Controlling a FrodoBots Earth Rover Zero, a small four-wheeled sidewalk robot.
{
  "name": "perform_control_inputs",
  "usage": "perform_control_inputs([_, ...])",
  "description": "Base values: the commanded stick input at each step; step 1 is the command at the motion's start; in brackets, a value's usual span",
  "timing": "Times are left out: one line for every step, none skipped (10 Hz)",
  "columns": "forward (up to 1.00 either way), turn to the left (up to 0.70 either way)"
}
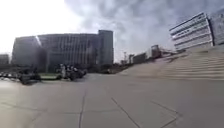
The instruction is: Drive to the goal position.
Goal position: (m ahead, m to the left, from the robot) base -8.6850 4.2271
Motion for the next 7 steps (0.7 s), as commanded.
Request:
perform_control_inputs([0.06, 0.32])
perform_control_inputs([0.02, 0.55])
perform_control_inputs([0.0, 0.7])
perform_control_inputs([0.0, 0.7])
perform_control_inputs([0.0, 0.7])
perform_control_inputs([0.0, 0.7])
perform_control_inputs([0.0, 0.7])
